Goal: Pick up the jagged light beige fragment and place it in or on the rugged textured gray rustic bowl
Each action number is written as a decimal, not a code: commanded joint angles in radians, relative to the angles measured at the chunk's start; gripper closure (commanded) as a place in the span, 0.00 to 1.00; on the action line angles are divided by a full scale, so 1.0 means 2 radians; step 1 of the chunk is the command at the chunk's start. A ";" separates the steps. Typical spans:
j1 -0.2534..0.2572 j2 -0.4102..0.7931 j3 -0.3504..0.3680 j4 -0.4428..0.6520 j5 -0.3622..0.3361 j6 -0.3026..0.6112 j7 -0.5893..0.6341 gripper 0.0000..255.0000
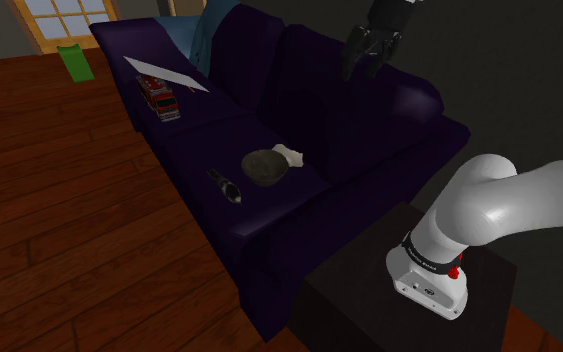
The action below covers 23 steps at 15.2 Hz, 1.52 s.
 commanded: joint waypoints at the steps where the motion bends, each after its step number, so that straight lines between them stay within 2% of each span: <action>1: 0.000 0.000 0.000 0.000 0.000 0.000 0.000 0.00; 7: 0.010 0.074 -0.051 -0.019 -0.010 0.065 -0.086 0.00; 13: 0.024 0.172 -0.098 -0.011 -0.007 0.125 -0.175 0.00; 18: 0.037 0.268 -0.133 0.015 0.012 0.165 -0.254 0.00; 23: 0.045 0.374 -0.156 0.060 0.047 0.191 -0.336 0.00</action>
